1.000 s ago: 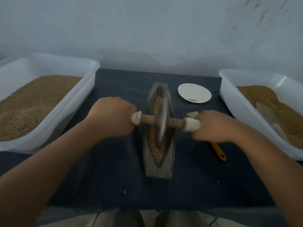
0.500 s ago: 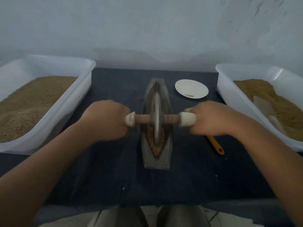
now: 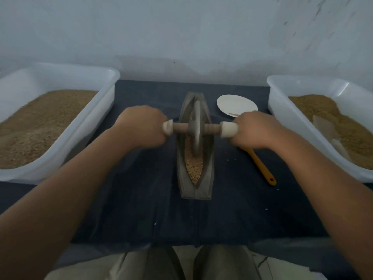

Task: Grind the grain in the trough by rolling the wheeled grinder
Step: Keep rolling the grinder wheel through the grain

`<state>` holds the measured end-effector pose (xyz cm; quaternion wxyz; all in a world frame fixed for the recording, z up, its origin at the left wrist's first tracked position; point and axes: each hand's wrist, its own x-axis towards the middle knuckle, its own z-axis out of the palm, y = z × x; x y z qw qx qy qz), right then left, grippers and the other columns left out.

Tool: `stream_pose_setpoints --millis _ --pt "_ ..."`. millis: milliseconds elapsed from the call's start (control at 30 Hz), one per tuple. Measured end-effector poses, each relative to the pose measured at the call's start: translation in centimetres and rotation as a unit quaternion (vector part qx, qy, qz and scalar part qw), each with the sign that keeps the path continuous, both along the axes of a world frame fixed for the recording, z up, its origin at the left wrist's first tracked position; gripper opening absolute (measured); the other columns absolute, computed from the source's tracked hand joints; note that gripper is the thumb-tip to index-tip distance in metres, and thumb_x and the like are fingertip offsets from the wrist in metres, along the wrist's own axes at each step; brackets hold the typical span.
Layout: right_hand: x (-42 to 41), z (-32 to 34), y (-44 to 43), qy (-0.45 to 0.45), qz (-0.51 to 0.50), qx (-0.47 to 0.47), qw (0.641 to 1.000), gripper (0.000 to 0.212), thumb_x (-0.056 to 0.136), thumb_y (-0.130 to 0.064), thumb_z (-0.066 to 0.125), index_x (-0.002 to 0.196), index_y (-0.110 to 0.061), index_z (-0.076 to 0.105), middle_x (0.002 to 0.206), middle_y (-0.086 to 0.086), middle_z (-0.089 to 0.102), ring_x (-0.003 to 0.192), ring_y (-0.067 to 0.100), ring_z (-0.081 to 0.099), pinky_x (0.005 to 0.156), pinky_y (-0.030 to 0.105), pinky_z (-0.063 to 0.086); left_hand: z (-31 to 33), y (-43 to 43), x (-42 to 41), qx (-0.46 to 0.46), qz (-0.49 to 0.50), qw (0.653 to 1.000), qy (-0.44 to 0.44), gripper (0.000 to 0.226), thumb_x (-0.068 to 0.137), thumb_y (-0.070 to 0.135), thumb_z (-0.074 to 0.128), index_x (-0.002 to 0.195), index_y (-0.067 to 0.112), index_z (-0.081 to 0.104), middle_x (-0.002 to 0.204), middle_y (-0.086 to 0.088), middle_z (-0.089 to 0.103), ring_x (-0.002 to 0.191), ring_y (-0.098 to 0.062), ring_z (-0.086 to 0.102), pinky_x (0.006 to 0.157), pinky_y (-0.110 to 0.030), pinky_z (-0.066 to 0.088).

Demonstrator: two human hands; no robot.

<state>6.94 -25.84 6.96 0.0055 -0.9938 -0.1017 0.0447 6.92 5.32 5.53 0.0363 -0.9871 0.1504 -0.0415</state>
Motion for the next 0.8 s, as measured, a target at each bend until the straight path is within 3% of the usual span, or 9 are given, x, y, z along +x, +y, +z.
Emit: stream_pose_setpoints --millis 67,133,167,233,267,433,600,733,800 --pt "-3.1 0.7 -0.5 0.046 0.047 0.025 0.997 0.034 0.055 -0.067 0.054 0.081 -0.048 0.064 0.07 -0.021 0.067 0.059 0.004 0.063 0.051 0.028 0.043 -0.9 1.3 -3.5 -0.002 -0.02 0.999 -0.031 0.026 0.079 0.054 0.047 0.067 0.032 0.057 0.061 0.012 0.056 0.055 -0.012 0.054 0.051 -0.027 0.039" --pt "-4.4 1.2 -0.6 0.079 0.076 0.042 0.993 0.041 0.051 -0.072 0.05 0.091 -0.068 0.054 0.081 -0.047 0.056 0.072 -0.014 0.06 0.05 0.028 0.042 -1.3 2.1 -5.1 -0.012 -0.026 0.999 -0.046 0.026 0.077 0.056 0.047 0.065 0.034 0.054 0.055 0.013 0.052 0.049 -0.008 0.05 0.046 -0.024 0.033" --pt "-4.1 1.0 -0.6 0.09 0.075 0.046 0.992 0.04 0.051 -0.072 0.05 0.09 -0.067 0.054 0.08 -0.044 0.058 0.071 -0.012 0.061 0.05 0.029 0.043 -1.4 2.1 -4.8 -0.012 -0.025 0.999 -0.047 0.027 0.078 0.056 0.047 0.064 0.034 0.054 0.054 0.013 0.052 0.048 -0.008 0.05 0.046 -0.024 0.032" --pt "-2.3 0.1 -0.5 0.063 0.045 0.028 0.997 0.033 0.057 -0.066 0.055 0.078 -0.043 0.065 0.067 -0.015 0.067 0.059 0.008 0.063 0.052 0.03 0.044 -1.2 1.3 -3.0 -0.004 -0.008 0.999 -0.053 0.028 0.079 0.055 0.048 0.065 0.033 0.055 0.058 0.012 0.054 0.051 -0.011 0.05 0.049 -0.025 0.033" --pt "-0.8 -0.5 -0.4 0.017 0.023 0.01 1.0 0.031 0.064 -0.062 0.057 0.071 -0.033 0.065 0.063 -0.007 0.065 0.06 0.009 0.061 0.053 0.03 0.043 -1.1 0.7 -1.4 0.002 0.003 0.998 -0.06 0.028 0.08 0.054 0.049 0.066 0.031 0.056 0.062 0.011 0.055 0.053 -0.012 0.049 0.051 -0.027 0.035" --pt "4.1 -1.6 1.2 -0.131 -0.028 -0.002 0.991 0.018 0.076 -0.043 0.053 0.081 -0.026 0.048 0.069 -0.006 0.058 0.063 0.02 0.057 0.052 0.031 0.042 0.6 -1.1 6.2 0.005 0.036 0.996 -0.077 0.044 0.08 0.068 0.058 0.069 0.026 0.06 0.07 0.007 0.057 0.059 -0.017 0.048 0.055 -0.029 0.036" --pt "0.7 -0.8 0.0 -0.023 -0.018 -0.006 1.0 0.017 0.076 -0.049 0.064 0.074 -0.032 0.063 0.071 -0.009 0.064 0.067 0.011 0.061 0.054 0.03 0.044 -0.2 -0.5 0.9 0.011 0.008 0.997 -0.075 0.033 0.084 0.057 0.05 0.068 0.028 0.056 0.066 0.01 0.054 0.059 -0.017 0.052 0.056 -0.03 0.04" --pt "-4.9 0.3 -0.5 0.031 0.041 0.035 0.998 0.038 0.053 -0.069 0.048 0.08 -0.046 0.062 0.069 -0.02 0.065 0.063 0.001 0.059 0.056 0.033 0.051 -1.5 1.9 -5.7 0.013 -0.029 0.993 -0.114 0.029 0.079 0.054 0.048 0.062 0.03 0.049 0.054 0.011 0.047 0.047 -0.012 0.045 0.047 -0.023 0.024" --pt "-5.1 0.2 -0.6 0.033 0.04 0.034 0.998 0.031 0.058 -0.067 0.054 0.073 -0.04 0.062 0.066 -0.016 0.064 0.063 0.002 0.059 0.057 0.033 0.052 -1.7 2.0 -5.5 0.012 -0.027 0.995 -0.097 0.029 0.079 0.054 0.046 0.063 0.03 0.05 0.055 0.011 0.049 0.048 -0.013 0.047 0.047 -0.023 0.025"
